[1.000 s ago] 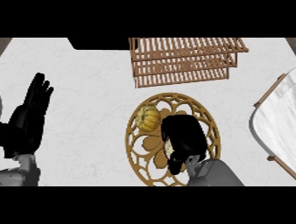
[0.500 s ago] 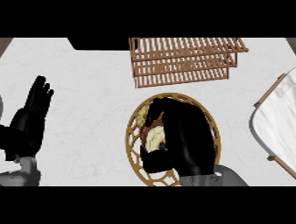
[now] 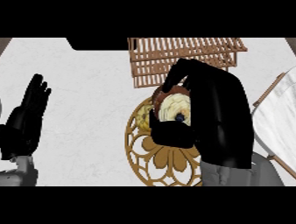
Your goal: Pick the cupcake from the placemat and place it in the tiered shelf
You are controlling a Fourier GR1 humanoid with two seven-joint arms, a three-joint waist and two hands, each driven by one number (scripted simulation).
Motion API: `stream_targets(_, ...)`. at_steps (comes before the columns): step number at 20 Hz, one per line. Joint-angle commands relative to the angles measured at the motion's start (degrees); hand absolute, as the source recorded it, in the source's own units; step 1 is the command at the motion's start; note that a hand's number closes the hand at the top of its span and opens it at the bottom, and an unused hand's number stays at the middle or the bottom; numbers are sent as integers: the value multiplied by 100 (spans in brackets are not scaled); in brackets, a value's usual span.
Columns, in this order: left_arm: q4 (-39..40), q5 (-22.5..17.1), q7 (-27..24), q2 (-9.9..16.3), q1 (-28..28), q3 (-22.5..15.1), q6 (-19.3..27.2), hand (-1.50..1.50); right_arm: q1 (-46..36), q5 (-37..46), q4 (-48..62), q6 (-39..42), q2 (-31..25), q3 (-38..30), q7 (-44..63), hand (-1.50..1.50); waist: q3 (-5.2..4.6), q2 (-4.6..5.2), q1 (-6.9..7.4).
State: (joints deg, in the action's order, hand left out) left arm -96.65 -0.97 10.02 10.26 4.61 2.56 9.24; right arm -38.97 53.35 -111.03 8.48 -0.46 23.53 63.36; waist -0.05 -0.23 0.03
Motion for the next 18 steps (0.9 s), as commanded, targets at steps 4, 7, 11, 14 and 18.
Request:
stream_targets(4, -184, -120, 4, 75, -161, 117, -190, 0, -549, -74, 681, 297, -117, -1164, -75, 150, 3, 23, 38)
stream_targets(7, -215, 68, -32, -11, -199, 59, -69, 0, -561, 93, 1005, -41, -151, -1397, -455, 150, 4, 23, 37)
stream_targets(11, -72, 65, 136, -22, 179, 37, -85, 0, -1125, 181, 2356, -895, 38, -1654, -865, 150, 3, 45, 96)
stream_targets(14, 85, -57, -215, -45, 9, 176, -209, 0, -639, 119, 2466, -1219, -199, -1956, -1621, 150, 4, 38, 45)
stream_targets(18, 279, 11, -126, -30, 233, 238, -176, 0, -677, 29, 3290, -1803, -202, -2177, -2293, 150, 5, 44, 46)
